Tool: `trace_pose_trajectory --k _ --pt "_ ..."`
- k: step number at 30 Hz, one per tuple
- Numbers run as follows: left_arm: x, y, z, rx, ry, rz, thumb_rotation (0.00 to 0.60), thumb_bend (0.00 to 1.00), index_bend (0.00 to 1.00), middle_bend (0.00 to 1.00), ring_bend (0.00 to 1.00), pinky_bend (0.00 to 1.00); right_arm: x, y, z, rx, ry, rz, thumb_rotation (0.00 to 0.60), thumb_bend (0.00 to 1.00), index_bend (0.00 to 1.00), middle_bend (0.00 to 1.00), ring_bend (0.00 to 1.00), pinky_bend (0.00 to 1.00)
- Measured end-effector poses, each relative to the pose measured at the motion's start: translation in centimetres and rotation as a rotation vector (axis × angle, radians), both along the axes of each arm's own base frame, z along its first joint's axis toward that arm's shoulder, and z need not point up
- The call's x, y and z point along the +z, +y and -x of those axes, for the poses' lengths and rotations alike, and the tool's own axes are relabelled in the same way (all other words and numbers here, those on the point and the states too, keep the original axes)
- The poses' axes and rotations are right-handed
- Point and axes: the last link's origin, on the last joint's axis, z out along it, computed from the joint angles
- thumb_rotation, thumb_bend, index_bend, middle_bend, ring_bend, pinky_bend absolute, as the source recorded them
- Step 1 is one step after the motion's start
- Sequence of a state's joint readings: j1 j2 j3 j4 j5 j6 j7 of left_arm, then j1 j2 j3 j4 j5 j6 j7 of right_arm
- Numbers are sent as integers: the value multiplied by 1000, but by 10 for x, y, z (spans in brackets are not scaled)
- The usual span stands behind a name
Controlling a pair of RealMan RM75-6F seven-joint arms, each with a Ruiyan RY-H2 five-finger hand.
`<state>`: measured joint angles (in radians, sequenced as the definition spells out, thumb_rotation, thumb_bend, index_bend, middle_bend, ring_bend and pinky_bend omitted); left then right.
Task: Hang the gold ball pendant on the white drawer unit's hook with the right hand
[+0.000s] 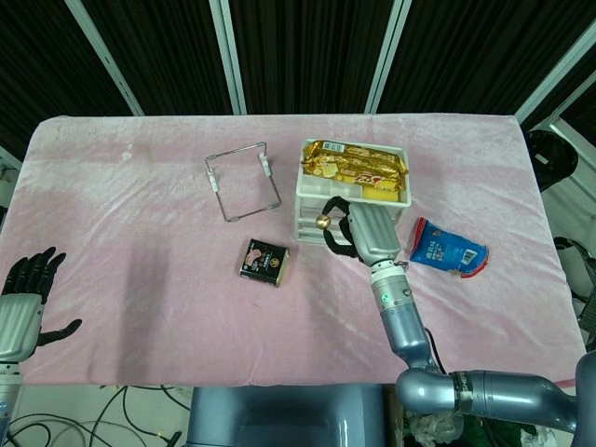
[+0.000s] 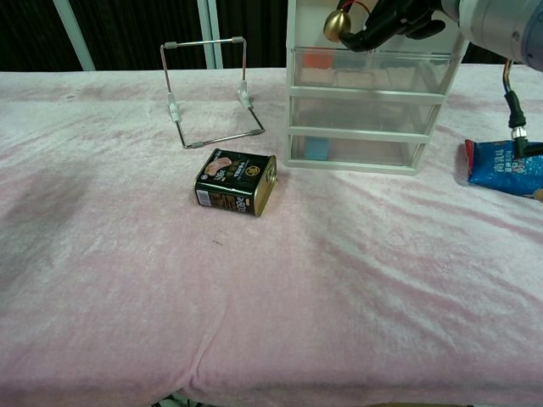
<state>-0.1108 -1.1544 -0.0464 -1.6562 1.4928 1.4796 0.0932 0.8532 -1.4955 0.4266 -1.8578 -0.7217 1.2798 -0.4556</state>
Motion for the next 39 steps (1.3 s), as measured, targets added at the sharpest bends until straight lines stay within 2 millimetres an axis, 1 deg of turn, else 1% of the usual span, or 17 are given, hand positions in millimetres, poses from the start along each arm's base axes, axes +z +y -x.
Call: trace_pose_trajectory --k 16,23,39 --pt "-1 0 0 3 -4 2 600 0 0 0 0 0 1 -4 7 -17 9 10 600 397 603 946 1000 1000" --pt "-2 0 -1 0 -2 6 600 0 0 0 0 0 -1 -2 3 2 7 11 600 398 603 946 1000 1000" --pt "0 -1 -1 -2 -6 4 600 0 0 0 0 0 -7 -4 3 17 22 21 600 397 603 946 1000 1000"
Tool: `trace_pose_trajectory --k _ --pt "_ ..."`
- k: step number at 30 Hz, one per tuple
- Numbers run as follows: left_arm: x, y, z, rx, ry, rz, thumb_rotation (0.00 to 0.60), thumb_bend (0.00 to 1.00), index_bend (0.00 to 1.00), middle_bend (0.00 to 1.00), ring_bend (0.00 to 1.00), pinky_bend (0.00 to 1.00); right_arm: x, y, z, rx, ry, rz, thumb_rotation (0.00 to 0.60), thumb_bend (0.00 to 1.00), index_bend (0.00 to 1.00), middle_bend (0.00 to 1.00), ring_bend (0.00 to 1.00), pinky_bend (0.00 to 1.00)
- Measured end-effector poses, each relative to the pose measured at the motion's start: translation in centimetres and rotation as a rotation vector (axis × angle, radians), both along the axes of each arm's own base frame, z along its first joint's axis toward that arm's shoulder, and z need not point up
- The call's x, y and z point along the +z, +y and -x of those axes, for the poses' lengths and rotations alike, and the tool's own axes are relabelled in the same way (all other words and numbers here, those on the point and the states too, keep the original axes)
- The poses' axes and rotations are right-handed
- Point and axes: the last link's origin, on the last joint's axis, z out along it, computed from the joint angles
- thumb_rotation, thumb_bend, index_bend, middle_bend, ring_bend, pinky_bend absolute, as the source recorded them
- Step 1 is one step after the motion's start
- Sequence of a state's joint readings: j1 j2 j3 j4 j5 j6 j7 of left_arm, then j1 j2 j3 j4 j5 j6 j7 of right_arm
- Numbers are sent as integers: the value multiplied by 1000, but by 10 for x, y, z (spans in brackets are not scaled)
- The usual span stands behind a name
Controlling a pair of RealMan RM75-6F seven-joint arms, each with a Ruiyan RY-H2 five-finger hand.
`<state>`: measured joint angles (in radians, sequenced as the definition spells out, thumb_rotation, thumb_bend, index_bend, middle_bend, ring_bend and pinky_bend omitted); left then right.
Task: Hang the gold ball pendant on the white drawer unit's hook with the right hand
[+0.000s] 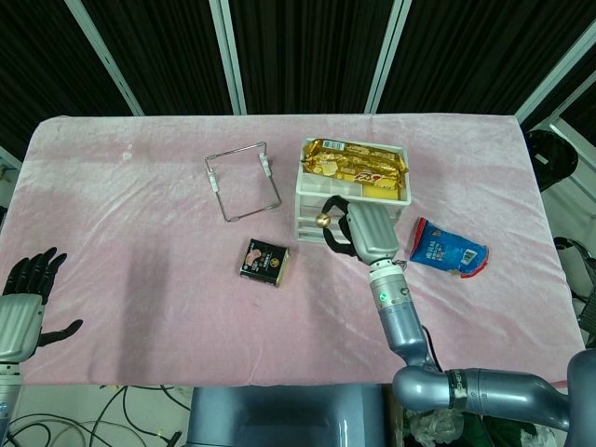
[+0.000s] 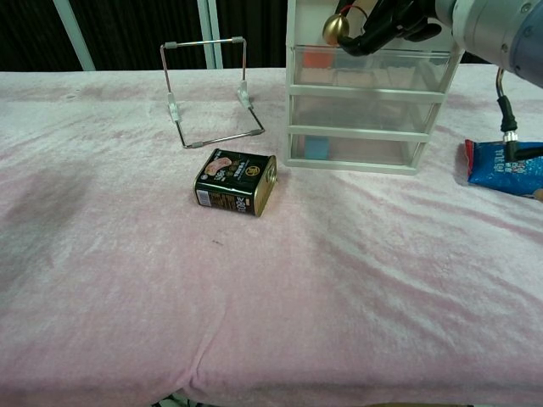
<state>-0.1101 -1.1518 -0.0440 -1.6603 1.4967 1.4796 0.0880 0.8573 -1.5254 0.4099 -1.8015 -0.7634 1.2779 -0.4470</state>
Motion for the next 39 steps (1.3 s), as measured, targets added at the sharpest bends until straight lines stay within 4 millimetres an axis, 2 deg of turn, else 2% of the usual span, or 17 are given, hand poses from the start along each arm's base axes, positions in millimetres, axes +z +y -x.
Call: trace_pose_trajectory --k 18,22,28,33,36,39 --pt "0 0 0 -1 -1 7 600 0 0 0 0 0 -25 0 6 57 60 -49 600 396 603 945 1000 997" --pt "0 1 0 0 -2 8 600 0 0 0 0 0 -31 3 12 51 71 -67 600 369 591 943 999 997" --pt "0 1 0 -1 -1 10 600 0 0 0 0 0 -36 8 16 57 77 -86 600 231 416 943 999 997" --pt "0 1 0 0 -1 9 600 0 0 0 0 0 -38 11 16 67 74 -95 600 145 136 943 999 997" --pt "0 1 0 0 -2 8 600 0 0 0 0 0 -38 13 16 74 73 -97 600 123 49 943 999 997" --pt "0 1 0 -1 0 10 600 0 0 0 0 0 -38 15 15 82 71 -99 600 119 23 943 999 997"
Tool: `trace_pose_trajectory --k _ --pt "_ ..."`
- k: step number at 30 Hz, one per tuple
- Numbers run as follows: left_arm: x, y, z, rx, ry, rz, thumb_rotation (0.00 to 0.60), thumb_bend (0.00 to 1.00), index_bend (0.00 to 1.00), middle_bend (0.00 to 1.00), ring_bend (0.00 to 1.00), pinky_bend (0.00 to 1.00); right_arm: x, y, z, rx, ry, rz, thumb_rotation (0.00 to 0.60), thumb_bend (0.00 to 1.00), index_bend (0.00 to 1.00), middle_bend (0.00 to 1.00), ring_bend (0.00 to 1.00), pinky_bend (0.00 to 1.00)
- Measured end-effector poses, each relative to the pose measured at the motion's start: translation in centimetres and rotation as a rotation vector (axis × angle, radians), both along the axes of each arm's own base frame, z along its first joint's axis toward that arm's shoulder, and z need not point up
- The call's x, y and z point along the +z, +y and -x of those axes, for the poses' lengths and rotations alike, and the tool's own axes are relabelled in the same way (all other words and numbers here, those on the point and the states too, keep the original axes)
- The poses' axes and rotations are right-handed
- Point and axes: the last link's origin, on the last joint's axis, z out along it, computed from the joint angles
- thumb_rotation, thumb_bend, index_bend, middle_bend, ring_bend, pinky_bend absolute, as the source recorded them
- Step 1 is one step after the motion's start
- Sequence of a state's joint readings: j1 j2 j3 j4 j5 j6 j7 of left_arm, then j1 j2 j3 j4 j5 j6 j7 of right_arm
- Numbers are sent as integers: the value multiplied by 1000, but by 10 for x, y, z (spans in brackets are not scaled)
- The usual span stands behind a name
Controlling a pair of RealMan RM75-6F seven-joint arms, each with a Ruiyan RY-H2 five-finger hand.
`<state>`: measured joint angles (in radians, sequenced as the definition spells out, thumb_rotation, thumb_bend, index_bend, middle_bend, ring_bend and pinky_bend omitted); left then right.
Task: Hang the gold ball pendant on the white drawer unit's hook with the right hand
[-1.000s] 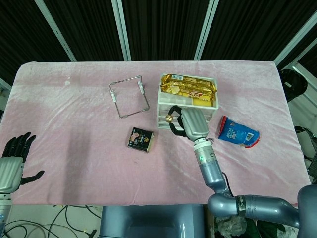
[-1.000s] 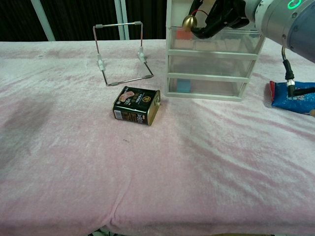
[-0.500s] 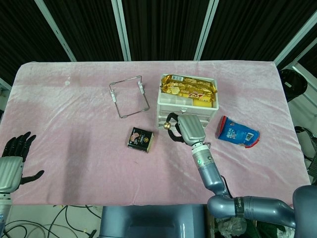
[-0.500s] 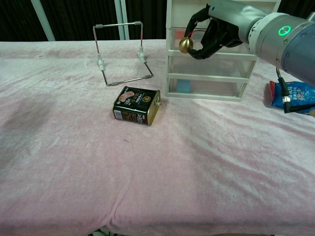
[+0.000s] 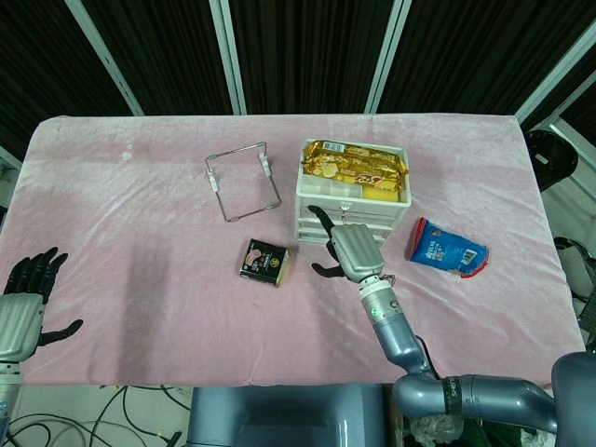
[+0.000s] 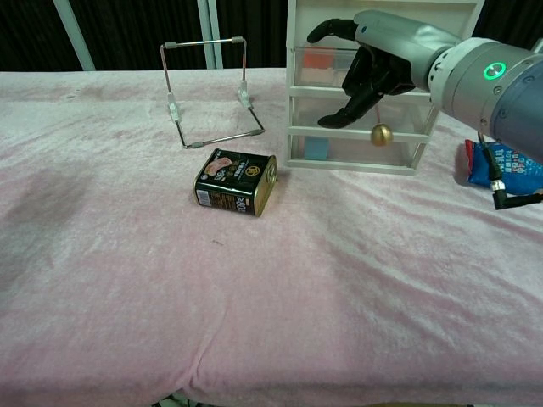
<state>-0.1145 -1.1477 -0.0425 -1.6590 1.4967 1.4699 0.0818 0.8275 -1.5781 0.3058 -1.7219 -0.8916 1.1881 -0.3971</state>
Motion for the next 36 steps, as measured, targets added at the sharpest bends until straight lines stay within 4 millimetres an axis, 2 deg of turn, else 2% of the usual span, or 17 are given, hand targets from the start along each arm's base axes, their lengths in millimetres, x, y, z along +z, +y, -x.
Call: trace_pose_trajectory --k 7,11,17,19,20,22,24,26,28,29,36 --pt "0 0 0 -1 0 2 600 0 0 0 0 0 4 8 -1 26 -2 -3 600 118 19 942 997 995" --pt "0 0 0 -2 1 3 600 0 0 0 0 0 10 18 5 36 1 -4 600 119 19 926 982 985" --pt "0 -1 0 -1 7 4 600 0 0 0 0 0 36 48 48 32 96 25 600 121 19 826 893 899" --pt "0 -2 0 -1 9 5 600 0 0 0 0 0 46 60 65 33 138 43 600 121 19 744 825 829" --pt "0 -2 0 -2 11 5 600 0 0 0 0 0 51 66 72 34 154 50 600 121 19 657 746 753" --pt "-1 -2 -1 -3 15 5 600 0 0 0 0 0 61 80 90 25 188 63 600 120 13 461 556 532" --pt "-1 -3 0 -3 20 4 600 0 0 0 0 0 71 93 107 5 212 67 600 109 2 207 286 221" --pt "-1 -4 0 -2 26 3 600 0 0 0 0 0 83 108 126 -30 242 67 600 95 0 70 112 99" --pt "-1 -4 0 -1 29 3 600 0 0 0 0 0 96 121 142 -60 277 82 600 81 0 7 12 64" --pt "-1 -4 0 -1 31 3 600 0 0 0 0 0 101 127 148 -70 291 92 600 77 0 0 0 60" --pt "-1 -5 0 -2 44 0 600 0 0 0 0 0 129 163 190 -115 384 189 600 76 0 0 0 53"
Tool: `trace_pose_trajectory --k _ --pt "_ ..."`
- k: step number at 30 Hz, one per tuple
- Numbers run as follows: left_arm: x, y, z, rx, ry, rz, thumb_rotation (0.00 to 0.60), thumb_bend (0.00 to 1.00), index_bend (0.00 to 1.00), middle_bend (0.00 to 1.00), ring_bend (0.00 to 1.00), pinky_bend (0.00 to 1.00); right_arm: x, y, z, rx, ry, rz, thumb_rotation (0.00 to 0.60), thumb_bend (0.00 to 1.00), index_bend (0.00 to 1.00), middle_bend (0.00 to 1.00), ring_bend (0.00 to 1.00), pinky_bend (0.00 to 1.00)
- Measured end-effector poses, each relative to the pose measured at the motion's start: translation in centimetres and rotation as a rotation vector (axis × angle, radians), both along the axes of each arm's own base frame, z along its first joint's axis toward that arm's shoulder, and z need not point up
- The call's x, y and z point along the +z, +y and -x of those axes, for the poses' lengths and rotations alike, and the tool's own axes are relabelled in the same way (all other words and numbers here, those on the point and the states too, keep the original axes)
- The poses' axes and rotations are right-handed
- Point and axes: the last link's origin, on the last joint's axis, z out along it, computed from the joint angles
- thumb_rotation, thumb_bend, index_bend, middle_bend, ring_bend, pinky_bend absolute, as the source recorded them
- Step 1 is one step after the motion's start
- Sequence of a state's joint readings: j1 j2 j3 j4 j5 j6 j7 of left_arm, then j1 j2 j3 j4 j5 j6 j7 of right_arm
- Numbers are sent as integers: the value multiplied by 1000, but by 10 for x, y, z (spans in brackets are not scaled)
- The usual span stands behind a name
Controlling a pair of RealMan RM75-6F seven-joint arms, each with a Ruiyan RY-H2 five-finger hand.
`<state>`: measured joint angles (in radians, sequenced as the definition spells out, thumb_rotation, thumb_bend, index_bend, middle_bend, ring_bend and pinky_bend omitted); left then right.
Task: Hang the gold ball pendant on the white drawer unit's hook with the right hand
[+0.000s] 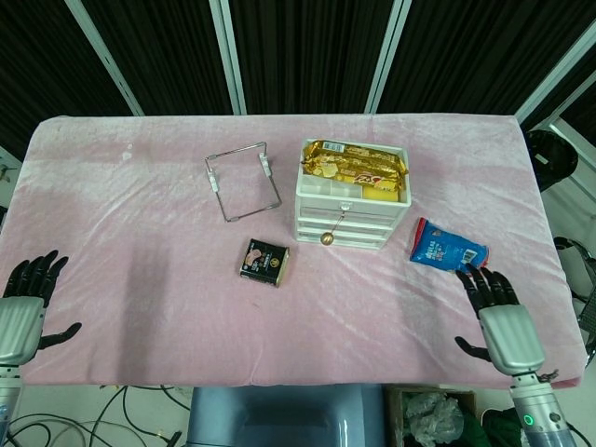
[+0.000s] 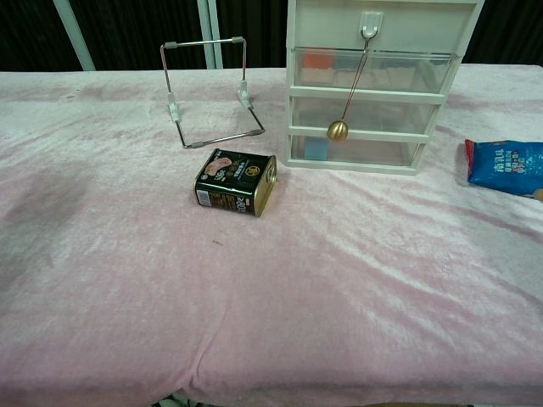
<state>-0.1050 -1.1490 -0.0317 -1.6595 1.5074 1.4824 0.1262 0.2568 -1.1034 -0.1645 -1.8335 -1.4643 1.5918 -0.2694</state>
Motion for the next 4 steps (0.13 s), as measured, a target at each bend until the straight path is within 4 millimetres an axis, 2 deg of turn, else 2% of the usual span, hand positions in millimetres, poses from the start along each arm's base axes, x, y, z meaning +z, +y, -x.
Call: trace_pose_trajectory --k 4 --pt "0 -1 0 -2 1 -1 600 0 0 0 0 0 10 15 24 -8 44 36 600 75 0 0 0 53"
